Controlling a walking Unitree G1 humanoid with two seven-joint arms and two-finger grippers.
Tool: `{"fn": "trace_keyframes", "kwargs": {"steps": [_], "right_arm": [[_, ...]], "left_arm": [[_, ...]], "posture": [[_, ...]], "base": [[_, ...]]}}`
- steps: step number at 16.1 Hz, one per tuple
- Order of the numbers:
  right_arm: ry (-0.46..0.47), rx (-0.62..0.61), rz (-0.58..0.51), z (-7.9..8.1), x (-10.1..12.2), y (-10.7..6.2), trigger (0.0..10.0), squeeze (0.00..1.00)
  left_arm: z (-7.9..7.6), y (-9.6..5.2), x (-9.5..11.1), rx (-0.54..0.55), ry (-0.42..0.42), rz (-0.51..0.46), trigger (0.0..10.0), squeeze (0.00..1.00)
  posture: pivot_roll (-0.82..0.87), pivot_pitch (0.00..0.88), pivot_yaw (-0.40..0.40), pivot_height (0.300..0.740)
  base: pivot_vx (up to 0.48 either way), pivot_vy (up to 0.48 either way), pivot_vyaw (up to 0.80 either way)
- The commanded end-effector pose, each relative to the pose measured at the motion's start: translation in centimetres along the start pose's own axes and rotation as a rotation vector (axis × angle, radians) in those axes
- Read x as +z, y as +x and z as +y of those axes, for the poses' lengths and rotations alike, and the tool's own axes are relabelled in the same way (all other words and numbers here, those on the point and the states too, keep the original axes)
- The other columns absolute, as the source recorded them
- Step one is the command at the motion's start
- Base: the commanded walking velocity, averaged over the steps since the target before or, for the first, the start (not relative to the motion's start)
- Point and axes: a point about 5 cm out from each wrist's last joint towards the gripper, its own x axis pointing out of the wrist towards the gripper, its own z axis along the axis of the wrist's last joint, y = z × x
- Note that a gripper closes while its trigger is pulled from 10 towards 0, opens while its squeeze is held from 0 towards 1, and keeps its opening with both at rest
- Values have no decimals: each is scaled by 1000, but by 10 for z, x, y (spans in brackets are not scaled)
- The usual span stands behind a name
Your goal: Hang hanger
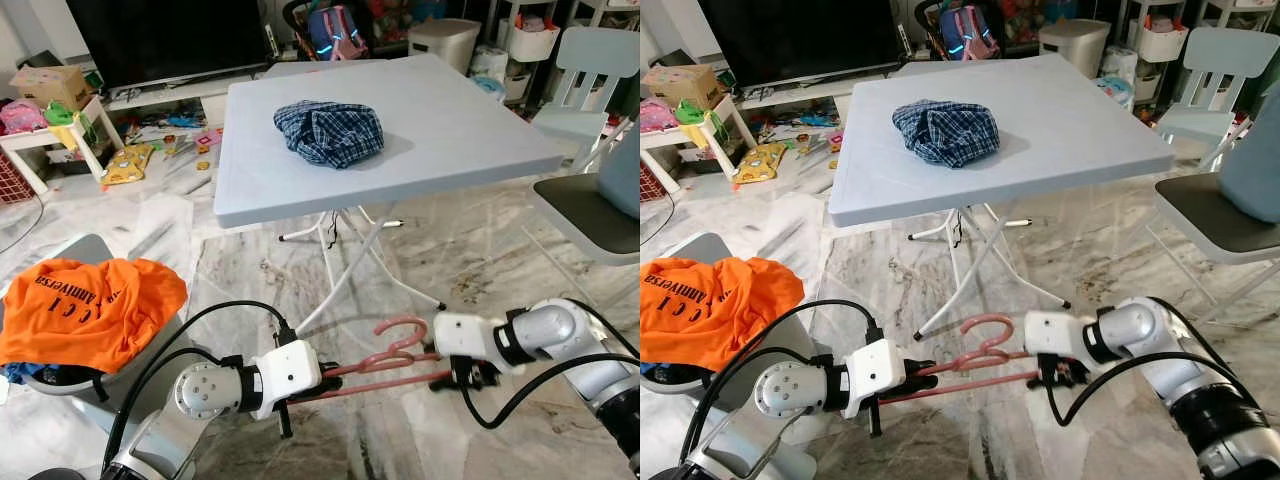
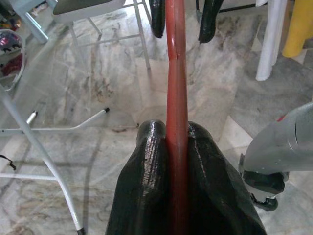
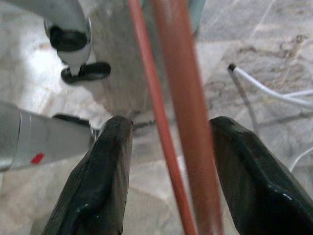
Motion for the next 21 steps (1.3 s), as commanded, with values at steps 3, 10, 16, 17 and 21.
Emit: {"fn": "trace_keyframes", "kwargs": {"steps": [3,10,16,17,21], "right_arm": [[-31,-9,25,-13,3,-6,0,0],[-49,21,40,-18,5,-12,0,0],[-6,-32,5,-17,0,-11,0,0],[3,-54,-3,-19,1,-10,0,0],[57,-188,8,-20,-4,7,0,0]], "left_arm": [[1,-2,0,6,32,10,10000,0],[-2,1,-3,-7,53,28,10000,0],[9,3,-7,103,17,-2,10000,1000],[11,3,-7,116,12,-8,10000,1000],[27,3,-1,212,33,-45,10000,1000]], "posture": [[-164,0,87,740],[-168,0,85,740],[-173,0,82,740],[-175,0,82,740],[-180,0,88,740]], "base": [[0,0,0],[0,0,0],[0,0,0],[0,0,0],[0,0,0]]}}
